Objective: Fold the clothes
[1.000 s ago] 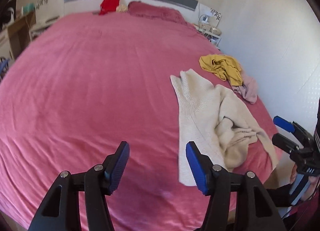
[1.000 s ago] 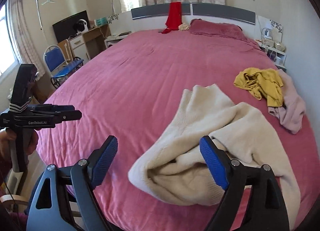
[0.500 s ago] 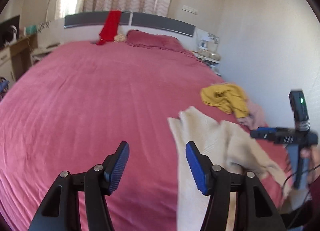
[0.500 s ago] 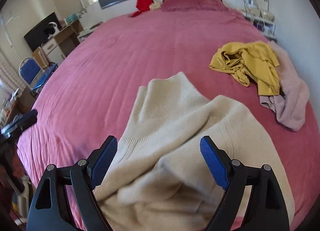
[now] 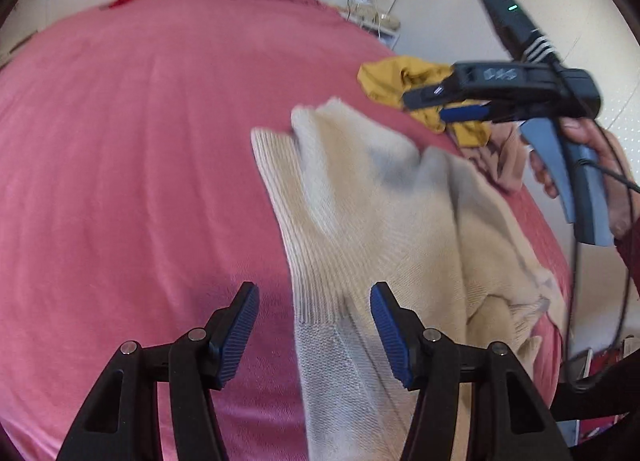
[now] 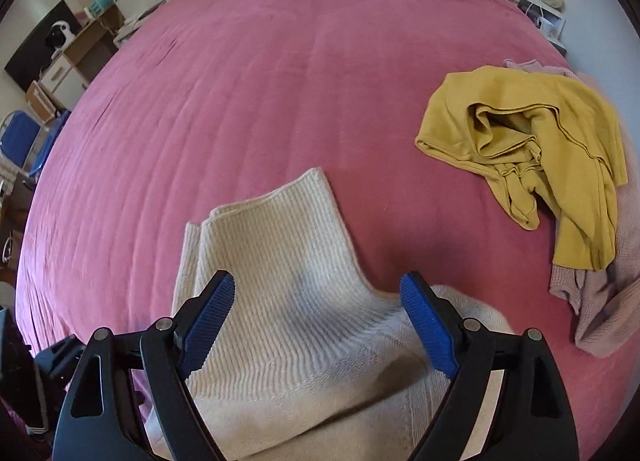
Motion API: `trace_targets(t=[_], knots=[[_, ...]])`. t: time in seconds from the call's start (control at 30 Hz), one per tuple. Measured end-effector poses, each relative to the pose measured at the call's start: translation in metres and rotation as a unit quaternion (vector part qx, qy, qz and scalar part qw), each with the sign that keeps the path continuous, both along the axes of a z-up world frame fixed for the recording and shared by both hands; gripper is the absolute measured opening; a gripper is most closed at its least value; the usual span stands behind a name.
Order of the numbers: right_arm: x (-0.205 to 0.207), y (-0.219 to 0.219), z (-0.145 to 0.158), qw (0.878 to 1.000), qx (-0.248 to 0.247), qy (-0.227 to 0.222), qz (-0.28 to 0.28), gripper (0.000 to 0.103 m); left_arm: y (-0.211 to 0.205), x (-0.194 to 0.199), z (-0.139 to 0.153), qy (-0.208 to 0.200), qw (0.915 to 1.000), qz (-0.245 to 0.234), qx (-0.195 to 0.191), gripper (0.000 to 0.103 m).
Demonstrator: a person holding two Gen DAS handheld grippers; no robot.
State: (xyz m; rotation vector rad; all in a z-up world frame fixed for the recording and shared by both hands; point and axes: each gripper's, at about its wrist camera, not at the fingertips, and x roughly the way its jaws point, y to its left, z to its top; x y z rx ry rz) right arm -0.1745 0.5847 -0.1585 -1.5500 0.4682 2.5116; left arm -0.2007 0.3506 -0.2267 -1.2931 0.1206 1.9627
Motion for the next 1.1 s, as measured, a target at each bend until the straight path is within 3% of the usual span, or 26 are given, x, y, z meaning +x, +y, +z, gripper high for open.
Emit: trace_targets(t=[0.17,0.23,0.6,0.63,0.67,0.7,0.8,0.9,1.1], knots=[[-0.005,0.014,-0.017,1.0,-0.003,-0.012,-0.006,0.087,0.012,0.001,-0.014,-0.033,0.9993,-0.012,0.007,0.058],[-0.004,0.02,-0.023,1.0,-0.005,-0.014,-0.009,0.087,0.019,0.005,-0.016,-0.04,0.999,-0.021,0.005,0.054],[0.076,0.018,-0.014,0.997,-0.051,0.04,-0.03,0.087,0.024,0.004,-0.023,-0.069,0.9972,-0.001,-0.027,0.052],[0.079,0.018,-0.015,0.997,-0.05,0.04,-0.031,0.087,0.029,0.006,-0.025,-0.058,0.9974,-0.005,-0.043,0.05],[0.082,0.017,-0.016,0.997,-0.05,0.039,-0.032,0.087,0.037,0.01,-0.027,-0.037,0.997,-0.012,-0.067,0.042],[0.085,0.017,-0.017,0.998,-0.048,0.039,-0.032,0.087,0.042,0.013,-0.026,-0.025,0.9968,-0.014,-0.074,0.004],[0.095,0.02,-0.016,0.998,-0.032,0.043,-0.03,0.087,0.043,0.008,-0.025,-0.049,0.9973,0.013,-0.053,0.005],[0.1,0.022,-0.015,0.999,-0.003,0.033,-0.038,0.082,0.033,0.004,-0.016,-0.047,0.997,0.05,-0.037,0.004],[0.076,0.041,-0.021,0.997,-0.002,0.029,-0.069,0.082,-0.018,-0.007,0.057,0.01,0.9934,0.111,0.025,0.005]])
